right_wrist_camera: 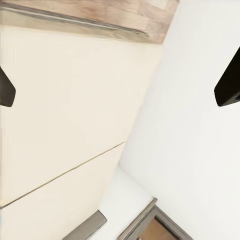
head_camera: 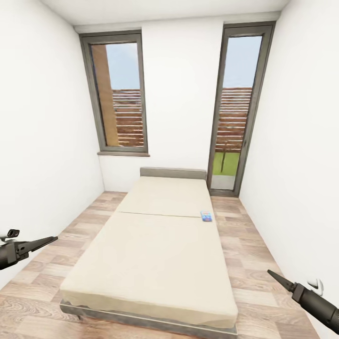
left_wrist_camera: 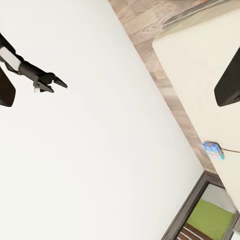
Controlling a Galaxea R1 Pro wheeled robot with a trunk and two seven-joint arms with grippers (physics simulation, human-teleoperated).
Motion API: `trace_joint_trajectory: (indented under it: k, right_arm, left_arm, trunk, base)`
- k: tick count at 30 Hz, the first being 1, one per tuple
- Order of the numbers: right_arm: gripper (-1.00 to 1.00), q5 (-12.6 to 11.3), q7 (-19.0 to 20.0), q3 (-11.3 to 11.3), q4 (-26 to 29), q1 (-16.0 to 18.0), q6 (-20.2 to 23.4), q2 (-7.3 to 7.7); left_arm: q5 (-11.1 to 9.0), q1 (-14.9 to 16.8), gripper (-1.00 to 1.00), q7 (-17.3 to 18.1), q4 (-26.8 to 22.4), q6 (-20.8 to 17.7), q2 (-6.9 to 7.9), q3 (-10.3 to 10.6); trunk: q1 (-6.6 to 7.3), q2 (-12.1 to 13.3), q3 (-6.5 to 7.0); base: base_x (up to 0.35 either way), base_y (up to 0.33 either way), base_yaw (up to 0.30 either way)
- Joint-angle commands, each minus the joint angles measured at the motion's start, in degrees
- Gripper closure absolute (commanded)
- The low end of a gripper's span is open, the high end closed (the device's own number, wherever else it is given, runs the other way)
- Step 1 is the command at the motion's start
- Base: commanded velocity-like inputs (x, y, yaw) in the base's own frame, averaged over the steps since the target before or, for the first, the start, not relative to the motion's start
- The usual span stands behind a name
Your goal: Put all the toys in the child's room - the three board games (two on the bed and one on the table), the two jigsaw puzzles on the table, and the tennis ball on the table - inside the toy box on the table in the child's room.
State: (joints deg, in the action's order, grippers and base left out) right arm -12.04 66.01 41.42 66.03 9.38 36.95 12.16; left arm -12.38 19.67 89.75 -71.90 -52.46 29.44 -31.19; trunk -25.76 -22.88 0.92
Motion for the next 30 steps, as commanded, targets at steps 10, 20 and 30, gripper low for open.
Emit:
trace_joint_trajectory:
  k: [10,20,30]
  right_arm:
    - [-1.0,-0.2,-0.5,-0.6,0.2,0.0,0.7,-0.26]
    - [-1.0,-0.3,-0.7,-2.2,0.2,0.0,0.7,-0.29]
    - [-1.0,-0.3,-0.7,-2.4,0.1,0.0,0.7,-0.29]
  left_arm:
    - [0.1,0.0,-1.0,0.3,0.1,-0.7,0.01,-0.1]
    - [0.1,0.0,-1.0,0.3,0.0,-1.0,0.01,0.0]
    - [0.1,0.0,-1.0,0.3,0.0,-1.0,-0.04,0.1]
  trunk:
    - [-0.02,0.0,-0.02]
    - [-0.02,0.0,-0.02]
    - [-0.02,0.0,-0.02]
  base:
    - [0.0,-0.03,0.0]
    - [0.0,-0.003,0.0]
    - [0.0,0.0,0.0]
